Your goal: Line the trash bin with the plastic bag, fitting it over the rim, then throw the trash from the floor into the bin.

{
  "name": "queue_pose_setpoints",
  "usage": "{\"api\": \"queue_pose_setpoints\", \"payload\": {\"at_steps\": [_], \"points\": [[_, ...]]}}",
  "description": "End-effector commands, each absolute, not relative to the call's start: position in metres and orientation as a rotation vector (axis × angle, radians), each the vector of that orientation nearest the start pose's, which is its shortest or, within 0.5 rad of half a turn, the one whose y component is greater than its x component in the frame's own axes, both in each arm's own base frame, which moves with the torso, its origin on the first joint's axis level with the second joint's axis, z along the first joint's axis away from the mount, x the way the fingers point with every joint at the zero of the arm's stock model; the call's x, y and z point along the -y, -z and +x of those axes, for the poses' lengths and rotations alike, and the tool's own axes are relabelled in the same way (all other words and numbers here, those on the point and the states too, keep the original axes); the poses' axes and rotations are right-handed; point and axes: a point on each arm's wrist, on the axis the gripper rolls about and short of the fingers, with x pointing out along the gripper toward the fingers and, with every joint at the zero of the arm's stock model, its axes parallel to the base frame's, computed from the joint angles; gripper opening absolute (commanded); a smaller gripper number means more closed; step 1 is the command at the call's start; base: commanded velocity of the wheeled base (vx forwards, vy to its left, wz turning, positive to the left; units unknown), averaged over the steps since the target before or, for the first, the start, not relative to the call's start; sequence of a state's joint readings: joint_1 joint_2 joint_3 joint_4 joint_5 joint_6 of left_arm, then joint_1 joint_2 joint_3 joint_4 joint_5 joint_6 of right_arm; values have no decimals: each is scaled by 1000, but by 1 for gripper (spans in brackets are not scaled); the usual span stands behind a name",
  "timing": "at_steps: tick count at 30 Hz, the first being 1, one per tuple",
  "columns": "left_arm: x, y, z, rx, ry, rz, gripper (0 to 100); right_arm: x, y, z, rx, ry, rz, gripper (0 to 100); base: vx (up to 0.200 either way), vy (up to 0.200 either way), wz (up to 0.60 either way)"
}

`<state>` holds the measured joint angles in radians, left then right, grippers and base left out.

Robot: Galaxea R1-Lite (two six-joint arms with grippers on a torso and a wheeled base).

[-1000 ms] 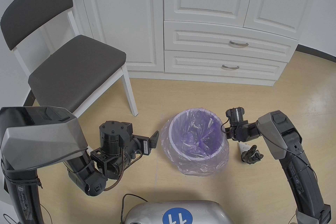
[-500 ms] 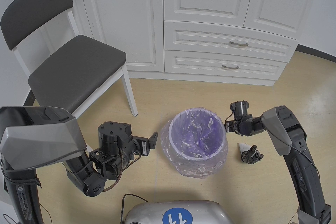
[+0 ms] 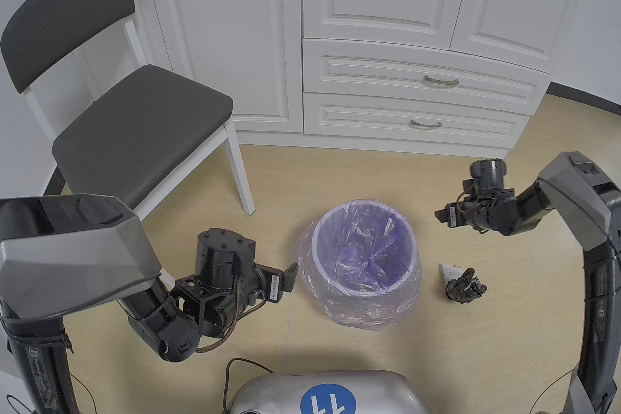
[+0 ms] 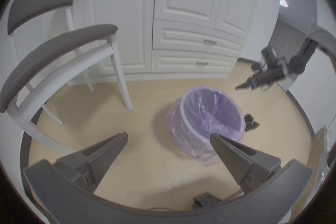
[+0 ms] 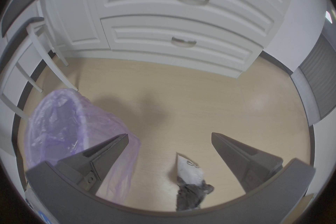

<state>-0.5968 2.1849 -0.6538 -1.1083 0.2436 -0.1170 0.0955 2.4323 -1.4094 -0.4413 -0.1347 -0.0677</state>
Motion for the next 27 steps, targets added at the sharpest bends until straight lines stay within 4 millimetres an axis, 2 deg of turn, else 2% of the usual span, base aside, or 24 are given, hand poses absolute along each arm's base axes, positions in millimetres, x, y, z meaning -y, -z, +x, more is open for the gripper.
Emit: {"api": "queue_pose_setpoints", "payload": {"at_steps": [1,4,5,7,12,15,22,27], "points": [[224,-62,314,-452,370,110,100,-11,-106,407,-448,8,-174,100,0,0,0],[240,-47,335,-510,365,137,100,-12,-105,391,-480,12,-172,100,0,0,0],[240,-47,335,-510,365,137,100,-12,-105,391,-480,12,-172,100,0,0,0],[254,-36,354,-536,364,148,100,-12,-94,378,-535,57,-156,100,0,0,0],[272,-18,385,-598,375,167,100,-13,-64,362,-638,128,-70,100,0,0,0],[281,-6,398,-637,375,187,100,-8,-59,358,-660,144,-63,100,0,0,0],[311,17,410,-677,393,234,100,-1,-61,359,-651,163,-59,100,0,0,0],[325,21,413,-691,321,293,100,1,-67,356,-639,171,-59,100,0,0,0]]}}
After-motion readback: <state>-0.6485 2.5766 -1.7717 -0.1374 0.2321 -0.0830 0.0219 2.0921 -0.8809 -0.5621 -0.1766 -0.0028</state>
